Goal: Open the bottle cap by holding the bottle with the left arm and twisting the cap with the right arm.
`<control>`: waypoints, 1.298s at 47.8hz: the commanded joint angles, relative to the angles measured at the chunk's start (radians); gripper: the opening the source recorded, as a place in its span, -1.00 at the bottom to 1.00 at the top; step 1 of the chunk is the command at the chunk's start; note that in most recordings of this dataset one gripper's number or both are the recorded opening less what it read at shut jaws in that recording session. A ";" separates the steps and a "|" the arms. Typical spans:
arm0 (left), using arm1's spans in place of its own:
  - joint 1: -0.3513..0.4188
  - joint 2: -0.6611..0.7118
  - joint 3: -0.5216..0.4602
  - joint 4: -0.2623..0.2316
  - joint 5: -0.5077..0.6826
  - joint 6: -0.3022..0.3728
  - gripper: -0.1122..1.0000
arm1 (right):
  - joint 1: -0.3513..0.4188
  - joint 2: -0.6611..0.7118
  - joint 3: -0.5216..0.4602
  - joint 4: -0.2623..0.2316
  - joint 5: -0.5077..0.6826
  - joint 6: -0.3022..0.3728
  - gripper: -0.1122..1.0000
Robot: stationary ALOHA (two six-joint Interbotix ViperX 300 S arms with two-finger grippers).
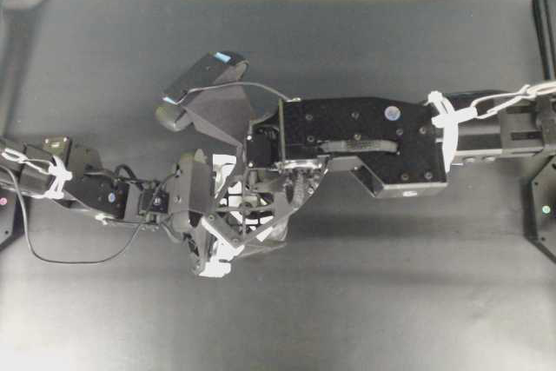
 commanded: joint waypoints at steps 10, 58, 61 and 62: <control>-0.018 0.008 0.003 0.005 0.015 -0.006 0.63 | 0.002 -0.002 -0.008 0.000 0.002 -0.285 -0.15; -0.025 0.009 -0.006 0.005 0.029 -0.041 0.62 | 0.026 -0.009 -0.023 -0.044 -0.044 -1.453 -0.15; -0.025 0.009 -0.006 0.005 0.029 -0.041 0.62 | 0.029 -0.009 -0.020 -0.044 -0.057 -1.519 -0.15; -0.025 0.009 -0.008 0.005 0.029 -0.041 0.62 | 0.031 -0.009 -0.020 -0.044 -0.057 -1.539 -0.15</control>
